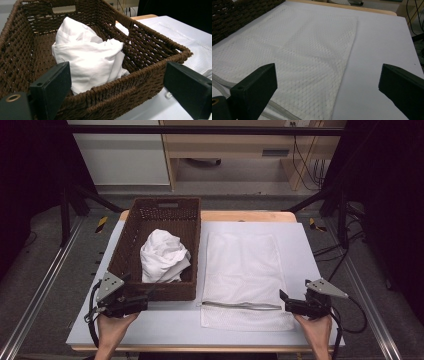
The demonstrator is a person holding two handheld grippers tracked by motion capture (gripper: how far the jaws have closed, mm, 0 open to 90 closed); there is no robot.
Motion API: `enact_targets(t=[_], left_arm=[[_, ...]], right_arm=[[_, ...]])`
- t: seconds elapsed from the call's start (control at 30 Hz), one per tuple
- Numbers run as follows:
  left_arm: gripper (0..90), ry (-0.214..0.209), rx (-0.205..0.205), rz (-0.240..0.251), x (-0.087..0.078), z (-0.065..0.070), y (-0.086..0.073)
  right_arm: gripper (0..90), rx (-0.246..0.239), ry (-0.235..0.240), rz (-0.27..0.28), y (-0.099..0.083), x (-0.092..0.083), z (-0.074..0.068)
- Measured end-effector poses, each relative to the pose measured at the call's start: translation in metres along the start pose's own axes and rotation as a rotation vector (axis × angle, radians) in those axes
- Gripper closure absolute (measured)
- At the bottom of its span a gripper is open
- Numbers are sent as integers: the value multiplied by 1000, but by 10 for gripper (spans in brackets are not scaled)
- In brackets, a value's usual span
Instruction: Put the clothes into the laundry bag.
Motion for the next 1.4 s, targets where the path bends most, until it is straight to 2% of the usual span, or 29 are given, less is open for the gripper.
enact_targets(t=[0.13,0.4,0.7,0.93,1.07,1.17,1.23,1.27,1.37,1.4], left_arm=[[79,-2,-10,3,1,-1,4],[91,-11,5,9,8,-2,13],[99,-17,-4,18,17,-7,27],[103,-10,23,18,26,-13,49],[113,-7,30,7,38,-18,66],[128,12,48,-4,44,-21,73],[143,29,60,-21,56,-26,82],[148,29,60,-21,56,-26,82],[153,53,73,-44,72,-33,90],[152,53,73,-44,72,-33,90]], right_arm=[[26,3,5,0,0,0,-1],[27,-32,1,2,7,2,-8],[28,-24,11,15,12,1,-11],[36,-24,9,6,13,3,-12],[36,-21,14,9,14,3,-11],[35,-22,13,8,14,4,-11],[35,-21,13,8,14,4,-11],[35,-21,13,8,14,4,-11],[35,-23,8,11,14,4,-10],[35,-23,8,11,14,4,-10]])
Point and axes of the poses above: each handheld gripper's, and its own axes: x roughly forward along the jaws, y roughly out of its top, z roughly to its right, the point moved 5 cm from there along x, roughly forward along the jaws, and after that the axes turned 1 degree about y, right-handed, at the moved point
